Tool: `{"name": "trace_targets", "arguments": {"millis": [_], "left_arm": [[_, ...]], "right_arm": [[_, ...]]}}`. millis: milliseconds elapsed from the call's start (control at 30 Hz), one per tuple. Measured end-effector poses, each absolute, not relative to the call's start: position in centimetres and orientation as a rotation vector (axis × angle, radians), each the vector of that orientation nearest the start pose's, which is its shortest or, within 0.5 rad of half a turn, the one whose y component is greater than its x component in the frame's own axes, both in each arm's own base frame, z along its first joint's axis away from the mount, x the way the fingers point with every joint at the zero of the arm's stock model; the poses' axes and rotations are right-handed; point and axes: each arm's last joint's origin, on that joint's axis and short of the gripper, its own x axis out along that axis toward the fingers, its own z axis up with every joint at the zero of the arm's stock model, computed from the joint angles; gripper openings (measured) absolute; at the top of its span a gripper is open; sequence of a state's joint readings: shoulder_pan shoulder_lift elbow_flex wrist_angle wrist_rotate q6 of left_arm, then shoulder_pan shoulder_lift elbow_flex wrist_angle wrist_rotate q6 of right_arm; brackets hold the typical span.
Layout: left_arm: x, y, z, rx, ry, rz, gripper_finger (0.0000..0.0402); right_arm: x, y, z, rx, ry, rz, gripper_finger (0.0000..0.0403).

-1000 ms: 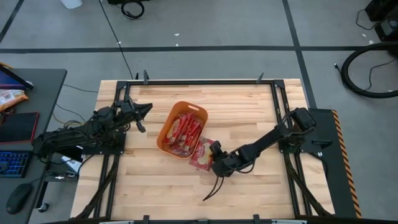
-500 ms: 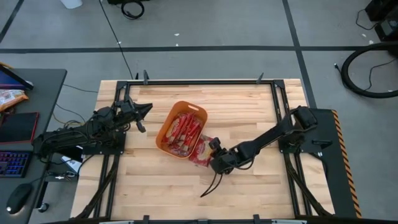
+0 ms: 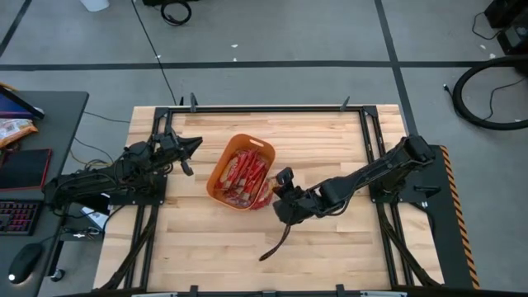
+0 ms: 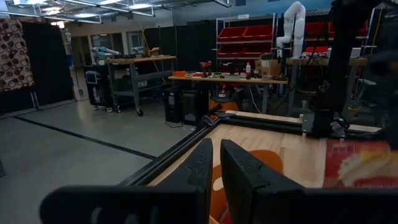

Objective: Sort popcorn bags into baskets
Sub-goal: Put the red popcorn pack into the orange bin

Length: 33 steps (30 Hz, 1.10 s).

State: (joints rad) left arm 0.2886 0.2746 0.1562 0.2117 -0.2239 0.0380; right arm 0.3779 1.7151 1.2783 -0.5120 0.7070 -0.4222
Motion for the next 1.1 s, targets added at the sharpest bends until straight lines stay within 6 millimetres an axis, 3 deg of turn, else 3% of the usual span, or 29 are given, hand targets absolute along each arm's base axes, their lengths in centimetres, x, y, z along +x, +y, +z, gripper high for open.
{"name": "trace_targets", "arguments": {"millis": [300, 567, 833, 1100], "left_arm": [[10.5, 3.8, 21.5, 0.040, -0.085, 0.514, 0.0036], [10.5, 3.8, 21.5, 0.040, -0.085, 0.514, 0.0036], [10.5, 3.8, 21.5, 0.040, -0.086, 0.514, 0.0036], [10.5, 3.8, 21.5, 0.040, -0.091, 0.514, 0.0036]], "right_arm": [[35.7, 10.2, 28.0, -0.996, 0.809, -0.216, 0.0002], [37.5, 6.8, 28.6, -0.941, 0.739, -0.191, 0.0002], [39.3, 3.0, 27.1, -0.901, 0.613, -0.136, 0.0002], [41.9, -0.9, 22.9, -0.846, 0.651, -0.167, 0.0019]]}}
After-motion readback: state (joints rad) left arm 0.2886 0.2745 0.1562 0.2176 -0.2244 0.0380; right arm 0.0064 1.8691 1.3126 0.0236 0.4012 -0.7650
